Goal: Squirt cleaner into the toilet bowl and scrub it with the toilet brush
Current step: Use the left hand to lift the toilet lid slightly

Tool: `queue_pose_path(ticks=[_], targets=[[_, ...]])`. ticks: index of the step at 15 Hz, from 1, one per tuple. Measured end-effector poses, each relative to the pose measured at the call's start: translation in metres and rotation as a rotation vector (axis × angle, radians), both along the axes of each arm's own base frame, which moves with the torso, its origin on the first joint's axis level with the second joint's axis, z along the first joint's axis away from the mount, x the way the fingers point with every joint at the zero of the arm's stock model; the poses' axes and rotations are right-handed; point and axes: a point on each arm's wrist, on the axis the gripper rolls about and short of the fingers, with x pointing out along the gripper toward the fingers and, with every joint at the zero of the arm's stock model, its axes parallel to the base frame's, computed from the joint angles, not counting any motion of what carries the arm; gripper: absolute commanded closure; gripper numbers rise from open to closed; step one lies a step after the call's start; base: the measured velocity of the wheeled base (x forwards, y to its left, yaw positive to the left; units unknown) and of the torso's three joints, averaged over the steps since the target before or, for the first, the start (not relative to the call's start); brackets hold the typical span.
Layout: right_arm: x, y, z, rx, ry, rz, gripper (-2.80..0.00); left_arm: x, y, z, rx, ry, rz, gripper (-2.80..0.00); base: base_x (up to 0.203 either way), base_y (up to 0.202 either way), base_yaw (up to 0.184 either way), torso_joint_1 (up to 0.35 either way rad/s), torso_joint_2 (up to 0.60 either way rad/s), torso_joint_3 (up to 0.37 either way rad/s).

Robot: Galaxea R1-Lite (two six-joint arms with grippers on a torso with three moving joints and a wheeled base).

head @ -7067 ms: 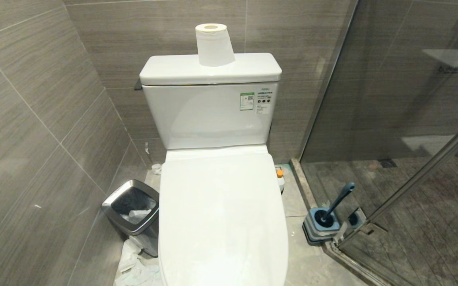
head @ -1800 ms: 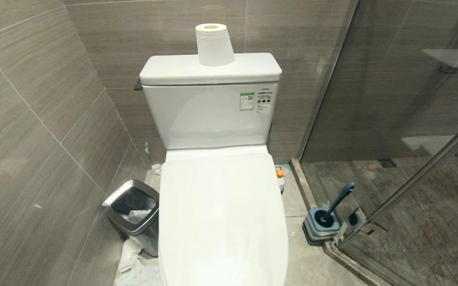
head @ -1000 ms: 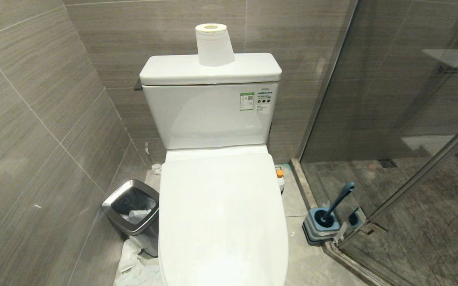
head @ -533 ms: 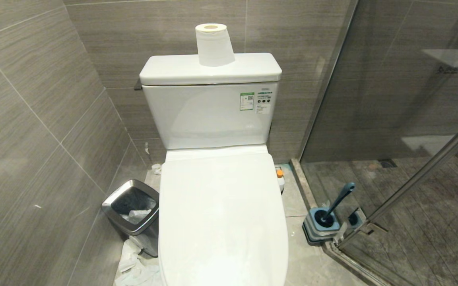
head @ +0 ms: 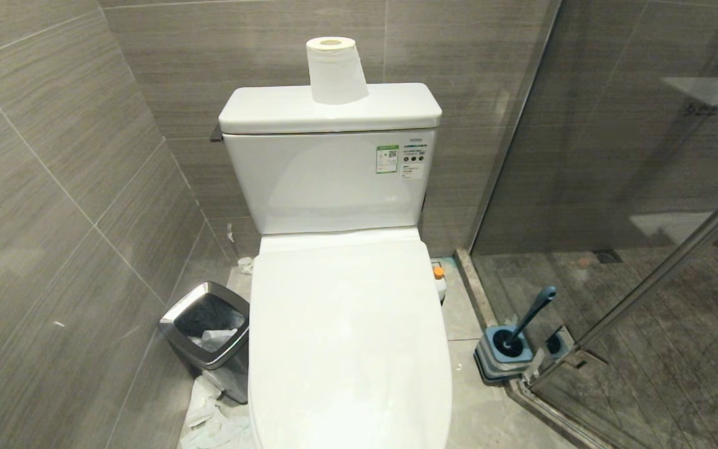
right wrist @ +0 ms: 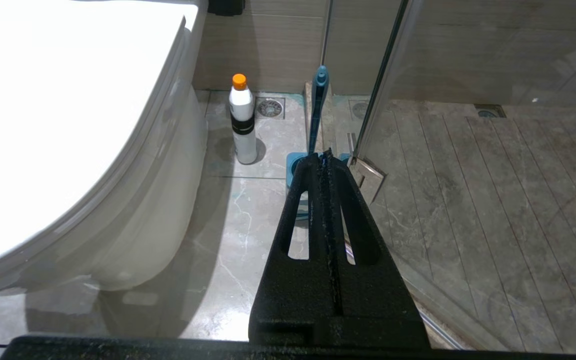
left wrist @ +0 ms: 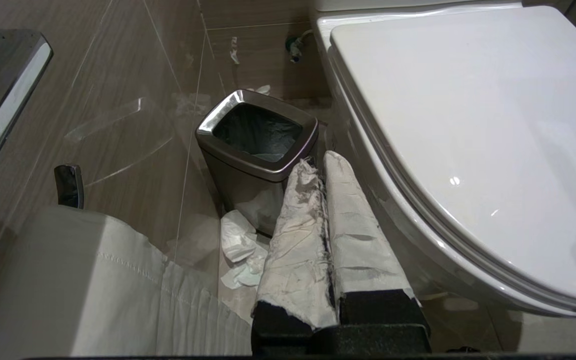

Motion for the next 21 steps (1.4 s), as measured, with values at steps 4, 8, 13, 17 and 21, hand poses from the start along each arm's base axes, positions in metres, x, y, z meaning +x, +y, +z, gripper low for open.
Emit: queue_pose_path(ticks=[4,8,13,17,21], targets=[[0.0000,0.0000,0.0000,0.000,0.000,0.000,0.00,-0.0001,0.0000,0.0002,0.003,-0.001,0.000,0.00,0.000,0.000,0.000,0.000,0.00,0.000],[0.0000,0.0000,0.0000,0.000,0.000,0.000,0.00,-0.0001,-0.0001,0.0002,0.012,-0.001,-0.003,0.00,0.000,0.000,0.000,0.000,0.00,0.000],[0.0000,0.0000,0.0000,0.000,0.000,0.000,0.00,-0.0001,-0.0003,-0.0002,0.034,0.003,-0.016,0.00,0.000,0.000,0.000,0.000,0.00,0.000],[0.0000,0.0000,0.0000,0.000,0.000,0.000,0.00,-0.0002,-0.0005,0.0002,0.051,0.002,-0.026,0.00,0.000,0.000,0.000,0.000,0.00,0.000],[0.0000,0.0000,0.0000,0.000,0.000,0.000,0.00,-0.0051,-0.0005,0.0081,0.059,0.024,-0.032,0.00,0.000,0.000,0.000,0.000,0.00,0.000]])
